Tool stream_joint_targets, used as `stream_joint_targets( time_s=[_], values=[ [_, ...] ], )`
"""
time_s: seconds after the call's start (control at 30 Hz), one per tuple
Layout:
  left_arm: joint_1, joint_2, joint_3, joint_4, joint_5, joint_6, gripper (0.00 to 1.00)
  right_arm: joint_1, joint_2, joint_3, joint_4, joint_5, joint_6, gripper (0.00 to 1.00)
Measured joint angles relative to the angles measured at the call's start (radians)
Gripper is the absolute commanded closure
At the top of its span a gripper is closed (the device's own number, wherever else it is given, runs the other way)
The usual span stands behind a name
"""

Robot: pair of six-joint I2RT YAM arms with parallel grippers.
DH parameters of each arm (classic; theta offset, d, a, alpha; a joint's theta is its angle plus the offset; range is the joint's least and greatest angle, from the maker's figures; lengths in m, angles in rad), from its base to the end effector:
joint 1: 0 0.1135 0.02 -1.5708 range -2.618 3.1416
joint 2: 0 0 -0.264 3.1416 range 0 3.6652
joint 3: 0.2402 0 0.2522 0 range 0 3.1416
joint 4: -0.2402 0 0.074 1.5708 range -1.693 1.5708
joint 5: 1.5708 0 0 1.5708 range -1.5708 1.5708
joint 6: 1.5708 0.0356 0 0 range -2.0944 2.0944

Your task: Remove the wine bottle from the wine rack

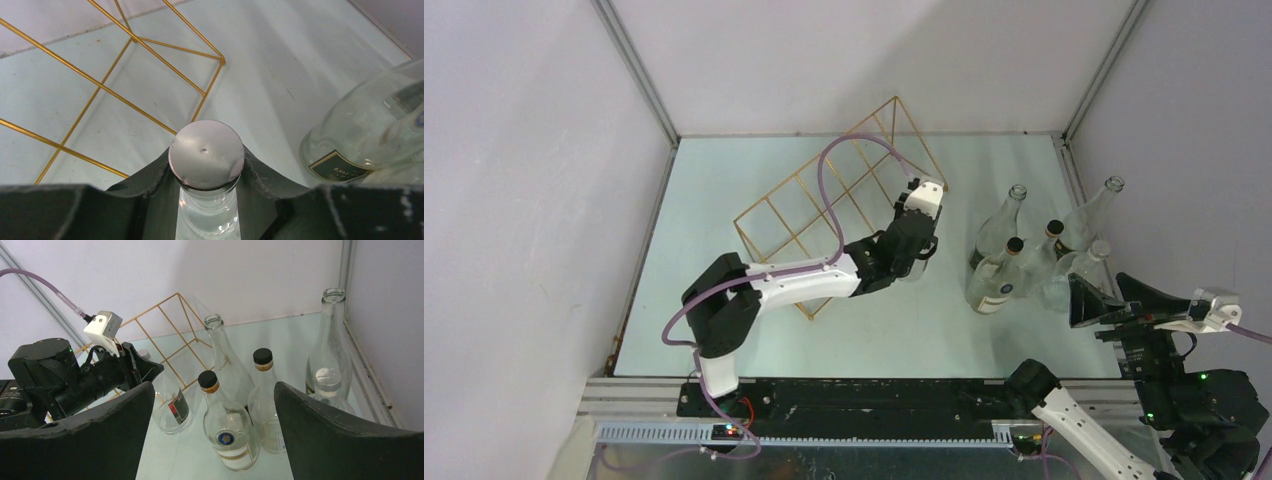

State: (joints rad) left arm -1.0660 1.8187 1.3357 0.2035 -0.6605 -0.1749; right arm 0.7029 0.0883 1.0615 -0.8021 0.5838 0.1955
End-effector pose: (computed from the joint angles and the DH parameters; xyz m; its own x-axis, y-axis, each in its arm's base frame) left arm 0.2260 -0.3638 0.2806 -0.2020 0.0815 -0.9760 0.3766 0.9264 -0.0006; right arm -0.0274 -0.0489 0.3907 0.1032 0.2998 -0.9484 -0.1478 0.9475 0.2835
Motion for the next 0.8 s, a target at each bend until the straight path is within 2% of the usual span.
stream_joint_targets(
  time_s=[0.2,0.8],
  values=[
    [-0.032,0.01,0.008,-0.011,-0.003,0.01,1.0,0.0,0.0,-0.005,0.002,-0.002,0.003,0.08],
    [-0.118,0.135,0.153,-0.03,0.006,-0.015,1.0,0.001,0.0,-0.021,0.004,-0.004,0.008,0.08]
  ],
)
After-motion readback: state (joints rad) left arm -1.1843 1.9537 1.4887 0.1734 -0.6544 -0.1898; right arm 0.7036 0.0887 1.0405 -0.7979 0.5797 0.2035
